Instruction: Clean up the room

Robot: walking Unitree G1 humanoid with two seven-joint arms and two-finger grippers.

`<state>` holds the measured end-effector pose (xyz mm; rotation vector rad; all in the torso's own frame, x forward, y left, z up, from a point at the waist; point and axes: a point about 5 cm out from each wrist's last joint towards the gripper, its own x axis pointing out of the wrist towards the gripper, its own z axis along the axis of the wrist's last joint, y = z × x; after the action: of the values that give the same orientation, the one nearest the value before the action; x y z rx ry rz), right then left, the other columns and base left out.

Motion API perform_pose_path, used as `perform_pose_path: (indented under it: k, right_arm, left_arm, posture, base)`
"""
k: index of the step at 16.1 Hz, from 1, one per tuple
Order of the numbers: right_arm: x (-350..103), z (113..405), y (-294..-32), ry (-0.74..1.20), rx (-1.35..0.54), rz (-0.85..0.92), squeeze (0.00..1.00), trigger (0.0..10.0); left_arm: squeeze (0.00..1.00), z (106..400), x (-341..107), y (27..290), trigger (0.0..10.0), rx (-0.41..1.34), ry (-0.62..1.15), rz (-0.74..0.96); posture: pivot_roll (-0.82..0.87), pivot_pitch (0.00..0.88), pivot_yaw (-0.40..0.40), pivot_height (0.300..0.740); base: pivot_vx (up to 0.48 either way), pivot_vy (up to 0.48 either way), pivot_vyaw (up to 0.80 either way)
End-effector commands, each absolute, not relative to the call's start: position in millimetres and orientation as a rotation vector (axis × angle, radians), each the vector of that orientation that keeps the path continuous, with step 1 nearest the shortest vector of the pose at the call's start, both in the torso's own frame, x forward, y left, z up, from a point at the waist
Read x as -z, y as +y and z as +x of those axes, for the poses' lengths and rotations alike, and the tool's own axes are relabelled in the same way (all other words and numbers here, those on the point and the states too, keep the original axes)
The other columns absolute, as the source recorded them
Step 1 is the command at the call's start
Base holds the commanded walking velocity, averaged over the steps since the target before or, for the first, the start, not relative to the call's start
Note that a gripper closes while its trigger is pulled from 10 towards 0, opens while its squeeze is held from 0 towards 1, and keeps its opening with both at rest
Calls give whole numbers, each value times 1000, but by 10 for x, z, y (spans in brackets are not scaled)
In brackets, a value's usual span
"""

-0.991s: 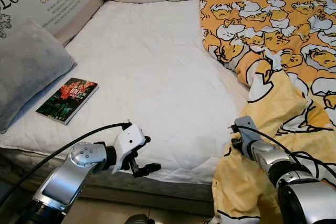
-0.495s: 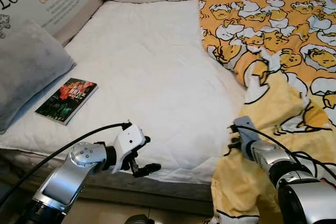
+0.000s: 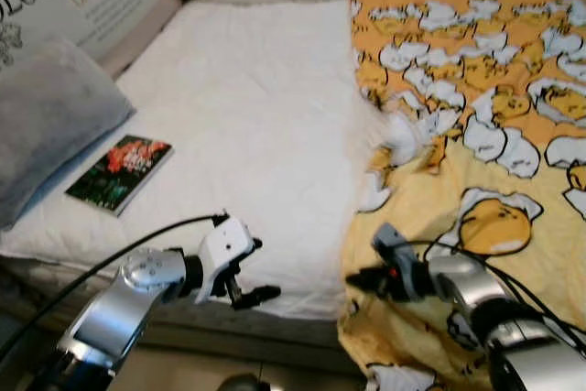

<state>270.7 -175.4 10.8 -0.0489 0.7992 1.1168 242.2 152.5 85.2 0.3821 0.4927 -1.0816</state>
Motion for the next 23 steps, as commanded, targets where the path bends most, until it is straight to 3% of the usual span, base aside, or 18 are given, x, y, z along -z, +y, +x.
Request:
perform_pose_path:
  k: [1, 7, 11, 12, 13, 14, 20, 23]
  right_arm:
    - [-189, 2725, -1734, 771, -1188, -39, 0, 0]
    - [-180, 2556, -1724, 828, -1347, -49, 0, 0]
    - [-183, 2538, -1712, 827, -1344, -78, 0, 0]
    - [-191, 2547, -1716, 819, -1332, -92, 0, 5059]
    - [-194, 2576, -1721, 807, -1295, -113, 514, 10000]
    - [-199, 2604, -1728, 801, -1258, -112, 1000, 10000]
    - [-426, 2702, -1750, 695, -1190, -37, 1000, 10000]
    - [-673, 2752, -1810, 543, -1084, -32, 1000, 10000]
  left_arm:
    - [0, 2430, -866, 1522, 10000, 1082, 495, 403]
    - [0, 2442, -864, 1521, 10000, 1090, 498, 410]
    - [0, 2439, -862, 1527, 10000, 1090, 500, 411]
    - [0, 2440, -862, 1526, 10000, 1090, 500, 411]
    - [0, 2443, -857, 1524, 10000, 1089, 499, 410]
    - [0, 2450, -854, 1517, 10000, 1088, 498, 410]
    - [0, 2488, -846, 1472, 10000, 1079, 477, 401]
    - [0, 2559, -882, 1431, 10000, 975, 411, 301]
  posture:
    - [118, 0, 64, 740]
    - [119, 0, 69, 740]
    - [119, 0, 69, 740]
    - [119, 0, 69, 740]
    - [114, 0, 68, 740]
    - [113, 0, 67, 740]
    - [101, 0, 51, 740]
    - [94, 0, 35, 740]
  base:
    - [0, 0, 0]
    - [0, 0, 0]
    - [0, 0, 0]
    - [0, 0, 0]
    - [0, 0, 0]
    - [0, 0, 0]
    - [0, 0, 0]
    - [0, 0, 0]
